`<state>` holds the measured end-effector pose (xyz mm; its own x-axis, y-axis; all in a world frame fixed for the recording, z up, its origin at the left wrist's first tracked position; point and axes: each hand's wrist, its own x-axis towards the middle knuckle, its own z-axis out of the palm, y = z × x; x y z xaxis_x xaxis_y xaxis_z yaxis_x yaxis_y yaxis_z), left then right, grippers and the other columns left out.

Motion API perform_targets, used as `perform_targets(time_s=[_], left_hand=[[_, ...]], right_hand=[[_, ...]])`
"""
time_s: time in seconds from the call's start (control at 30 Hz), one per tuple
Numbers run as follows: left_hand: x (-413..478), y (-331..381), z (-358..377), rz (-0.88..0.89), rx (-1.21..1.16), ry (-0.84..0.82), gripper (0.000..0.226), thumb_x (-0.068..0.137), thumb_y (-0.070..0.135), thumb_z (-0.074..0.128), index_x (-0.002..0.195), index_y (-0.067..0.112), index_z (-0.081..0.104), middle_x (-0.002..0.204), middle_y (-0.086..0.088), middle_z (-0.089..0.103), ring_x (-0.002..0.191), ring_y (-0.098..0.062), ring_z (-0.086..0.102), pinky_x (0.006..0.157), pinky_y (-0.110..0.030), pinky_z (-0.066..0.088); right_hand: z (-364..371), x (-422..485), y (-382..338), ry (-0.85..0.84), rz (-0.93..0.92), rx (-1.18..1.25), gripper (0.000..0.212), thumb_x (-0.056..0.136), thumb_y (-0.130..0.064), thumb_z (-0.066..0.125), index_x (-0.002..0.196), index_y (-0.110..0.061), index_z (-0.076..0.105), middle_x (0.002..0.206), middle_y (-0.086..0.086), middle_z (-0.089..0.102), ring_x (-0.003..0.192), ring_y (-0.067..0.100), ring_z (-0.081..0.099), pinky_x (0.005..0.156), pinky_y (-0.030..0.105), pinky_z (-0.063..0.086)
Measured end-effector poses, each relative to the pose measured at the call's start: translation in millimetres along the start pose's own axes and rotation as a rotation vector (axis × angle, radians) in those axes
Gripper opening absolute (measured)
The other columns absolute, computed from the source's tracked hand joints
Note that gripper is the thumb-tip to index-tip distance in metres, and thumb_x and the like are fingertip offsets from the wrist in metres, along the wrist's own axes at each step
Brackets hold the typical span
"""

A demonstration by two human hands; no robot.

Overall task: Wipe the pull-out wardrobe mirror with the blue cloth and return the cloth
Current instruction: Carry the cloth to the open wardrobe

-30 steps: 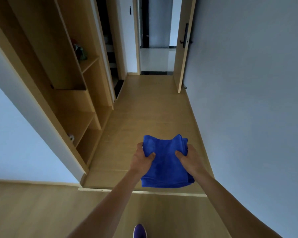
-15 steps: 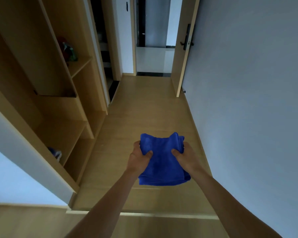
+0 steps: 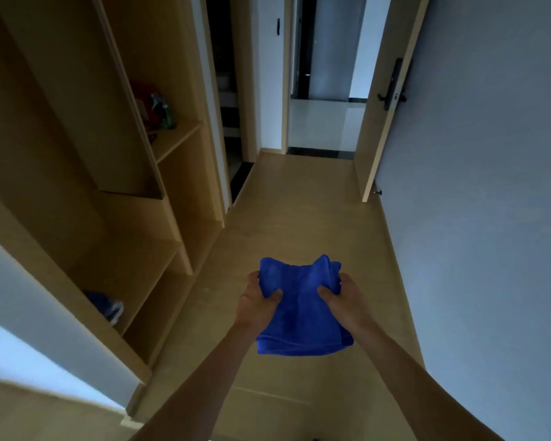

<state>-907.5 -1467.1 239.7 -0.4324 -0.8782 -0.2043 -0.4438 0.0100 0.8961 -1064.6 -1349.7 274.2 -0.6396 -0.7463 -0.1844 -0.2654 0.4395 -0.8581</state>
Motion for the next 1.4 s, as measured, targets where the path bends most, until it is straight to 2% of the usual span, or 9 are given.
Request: perform_targets(time_s=[0.1, 0.2, 0.3, 0.4, 0.57, 0.73, 1.07, 1.27, 1.4], left_hand=[[32, 21, 10, 0.009, 0.033, 0.059, 0.061, 0.096, 0.031, 0.066, 0.148, 0.019, 0.036, 0.121, 0.010, 0.054, 0.085, 0.003, 0.052, 0.060, -0.007, 0.042], [60, 39, 15, 0.026, 0.072, 0.149, 0.057, 0.095, 0.029, 0.069, 0.143, 0.013, 0.045, 0.101, 0.020, 0.051, 0.077, 0.014, 0.043, 0.061, 0.009, 0.033], [85, 51, 19, -0.002, 0.056, 0.194, 0.056, 0.094, 0.028, 0.070, 0.143, 0.013, 0.045, 0.096, 0.027, 0.045, 0.077, 0.014, 0.042, 0.060, 0.011, 0.029], [108, 57, 20, -0.004, 0.080, 0.225, 0.054, 0.095, 0.029, 0.069, 0.141, 0.014, 0.046, 0.114, 0.013, 0.058, 0.078, 0.014, 0.044, 0.060, 0.010, 0.031], [152, 59, 12, -0.016, 0.127, 0.286, 0.055, 0.094, 0.033, 0.069, 0.141, 0.015, 0.047, 0.100, 0.019, 0.049, 0.072, 0.016, 0.039, 0.061, 0.012, 0.027], [215, 59, -1, -0.046, 0.094, 0.305, 0.057, 0.094, 0.032, 0.069, 0.143, 0.015, 0.045, 0.112, 0.012, 0.054, 0.078, 0.003, 0.047, 0.059, 0.006, 0.033], [352, 64, -49, -0.117, -0.070, 0.285, 0.058, 0.095, 0.033, 0.066, 0.144, 0.019, 0.039, 0.128, -0.003, 0.061, 0.112, -0.028, 0.063, 0.095, -0.044, 0.053], [392, 54, -84, -0.166, -0.078, 0.367, 0.054, 0.095, 0.033, 0.066, 0.141, 0.020, 0.040, 0.115, 0.006, 0.058, 0.100, -0.018, 0.060, 0.084, -0.032, 0.049], [417, 47, -104, -0.223, -0.096, 0.452, 0.049, 0.095, 0.028, 0.066, 0.137, 0.020, 0.043, 0.112, 0.003, 0.060, 0.104, -0.025, 0.063, 0.092, -0.042, 0.053]], right_hand=[[-13, 50, -7, -0.045, -0.017, 0.025, 0.014, 0.094, -0.026, 0.061, 0.104, -0.019, 0.056, 0.099, 0.003, 0.069, 0.086, 0.018, 0.067, 0.078, 0.041, 0.059], [-23, 94, -15, -0.105, -0.033, 0.022, 0.018, 0.093, -0.030, 0.061, 0.107, -0.021, 0.055, 0.099, 0.000, 0.068, 0.088, 0.019, 0.068, 0.084, 0.046, 0.058], [-28, 133, -23, -0.144, -0.056, 0.011, 0.021, 0.093, -0.031, 0.061, 0.109, -0.019, 0.055, 0.098, 0.002, 0.068, 0.088, 0.020, 0.067, 0.085, 0.047, 0.057], [-25, 165, -27, -0.175, -0.056, 0.023, 0.021, 0.093, -0.033, 0.061, 0.108, -0.020, 0.055, 0.096, 0.001, 0.068, 0.086, 0.020, 0.067, 0.083, 0.046, 0.057], [-8, 222, -38, -0.202, -0.051, -0.014, 0.023, 0.093, -0.035, 0.061, 0.109, -0.021, 0.055, 0.098, -0.002, 0.067, 0.087, 0.017, 0.066, 0.081, 0.042, 0.056], [17, 285, -58, -0.227, -0.077, -0.048, 0.023, 0.093, -0.037, 0.061, 0.109, -0.021, 0.055, 0.097, -0.004, 0.067, 0.086, 0.017, 0.065, 0.077, 0.039, 0.055], [73, 411, -116, -0.255, -0.111, -0.063, 0.019, 0.093, -0.033, 0.062, 0.107, -0.022, 0.055, 0.095, -0.005, 0.067, 0.084, 0.014, 0.065, 0.068, 0.031, 0.048], [120, 461, -142, -0.359, -0.122, -0.069, 0.018, 0.093, -0.032, 0.062, 0.106, -0.020, 0.056, 0.090, -0.002, 0.067, 0.081, 0.017, 0.065, 0.064, 0.029, 0.044], [152, 496, -163, -0.442, -0.172, -0.075, 0.013, 0.092, -0.030, 0.062, 0.099, -0.022, 0.056, 0.088, -0.001, 0.067, 0.080, 0.019, 0.065, 0.067, 0.033, 0.047]])
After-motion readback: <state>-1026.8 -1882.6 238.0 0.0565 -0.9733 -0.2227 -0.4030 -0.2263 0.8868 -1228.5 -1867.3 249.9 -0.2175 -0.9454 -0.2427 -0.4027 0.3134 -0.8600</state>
